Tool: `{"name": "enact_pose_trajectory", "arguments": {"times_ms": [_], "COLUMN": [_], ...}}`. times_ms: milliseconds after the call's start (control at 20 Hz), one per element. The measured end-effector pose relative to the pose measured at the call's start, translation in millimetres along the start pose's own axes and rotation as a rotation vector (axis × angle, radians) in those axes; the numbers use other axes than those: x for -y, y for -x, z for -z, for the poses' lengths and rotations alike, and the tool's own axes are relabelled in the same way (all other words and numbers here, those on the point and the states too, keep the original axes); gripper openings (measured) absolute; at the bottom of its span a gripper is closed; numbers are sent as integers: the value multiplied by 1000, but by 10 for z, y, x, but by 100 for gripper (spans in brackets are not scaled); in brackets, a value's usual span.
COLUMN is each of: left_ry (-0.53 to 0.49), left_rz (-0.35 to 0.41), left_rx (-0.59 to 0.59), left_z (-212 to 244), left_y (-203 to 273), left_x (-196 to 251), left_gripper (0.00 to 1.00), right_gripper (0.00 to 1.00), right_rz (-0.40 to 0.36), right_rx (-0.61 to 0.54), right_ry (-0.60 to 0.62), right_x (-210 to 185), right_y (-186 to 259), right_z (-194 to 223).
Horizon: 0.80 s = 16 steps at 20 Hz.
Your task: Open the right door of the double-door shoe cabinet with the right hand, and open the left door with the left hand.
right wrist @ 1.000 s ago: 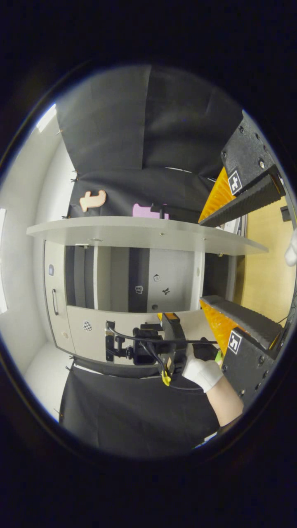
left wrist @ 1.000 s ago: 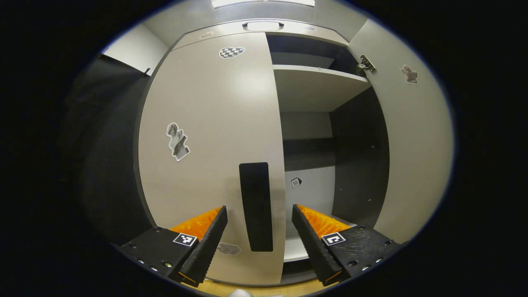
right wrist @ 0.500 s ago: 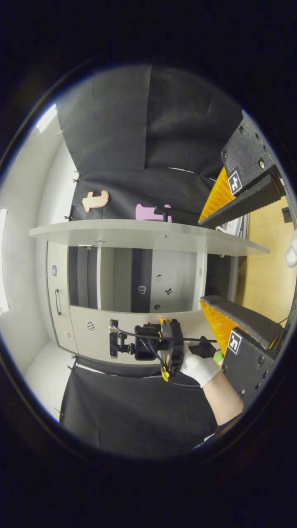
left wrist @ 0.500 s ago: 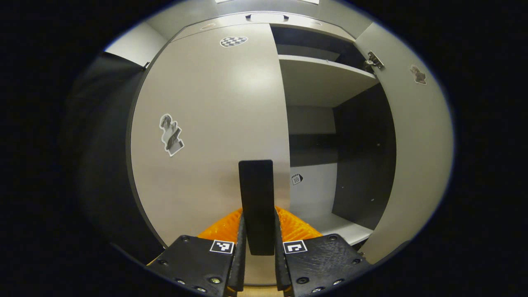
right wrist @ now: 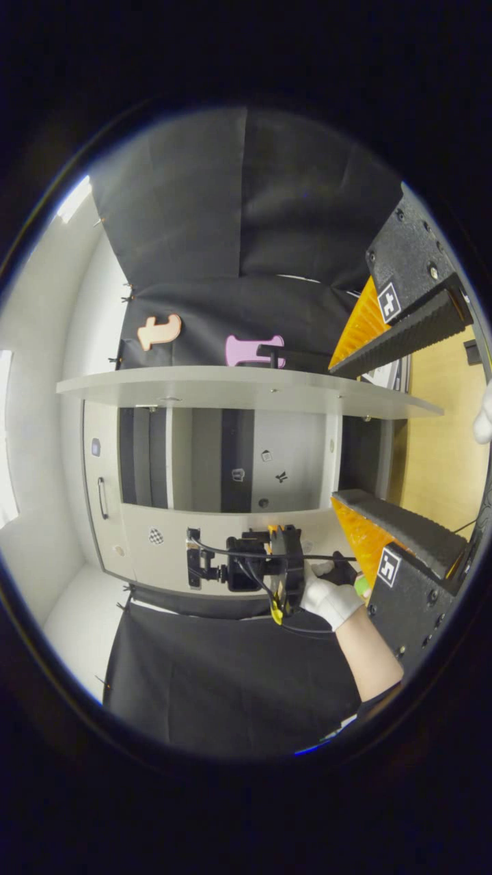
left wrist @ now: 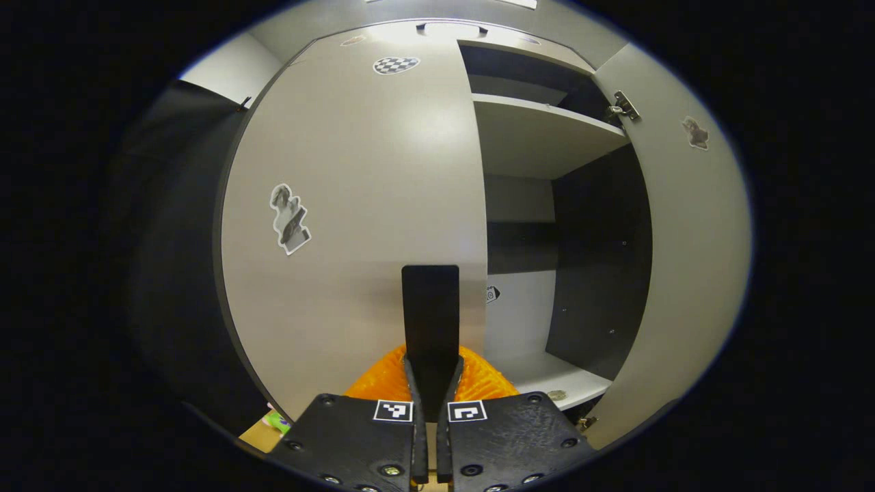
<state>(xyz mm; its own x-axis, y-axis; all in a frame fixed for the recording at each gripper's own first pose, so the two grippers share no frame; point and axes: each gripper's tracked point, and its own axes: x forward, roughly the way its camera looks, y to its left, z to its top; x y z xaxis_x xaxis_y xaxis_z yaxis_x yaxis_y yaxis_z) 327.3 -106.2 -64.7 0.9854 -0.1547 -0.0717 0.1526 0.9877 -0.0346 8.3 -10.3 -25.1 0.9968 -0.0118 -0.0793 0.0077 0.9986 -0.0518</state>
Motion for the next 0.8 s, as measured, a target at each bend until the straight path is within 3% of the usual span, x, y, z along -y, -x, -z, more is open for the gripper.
{"name": "enact_pose_trajectory", "arguments": {"times_ms": [300,800], "left_ry": [5,13], "left_rz": [47,55], "left_rx": [3,6], "left_z": [-29,-21], "left_y": [242,626], "left_x": [-1,-215], "left_gripper": [4,4], "right_gripper": [100,100], "right_rz": [-10,-66], "right_rx": [12,-1], "right_ry": [-7,-30], "right_x": [-32,-284], "right_y": [205,470], "right_z": [-8,124]}}
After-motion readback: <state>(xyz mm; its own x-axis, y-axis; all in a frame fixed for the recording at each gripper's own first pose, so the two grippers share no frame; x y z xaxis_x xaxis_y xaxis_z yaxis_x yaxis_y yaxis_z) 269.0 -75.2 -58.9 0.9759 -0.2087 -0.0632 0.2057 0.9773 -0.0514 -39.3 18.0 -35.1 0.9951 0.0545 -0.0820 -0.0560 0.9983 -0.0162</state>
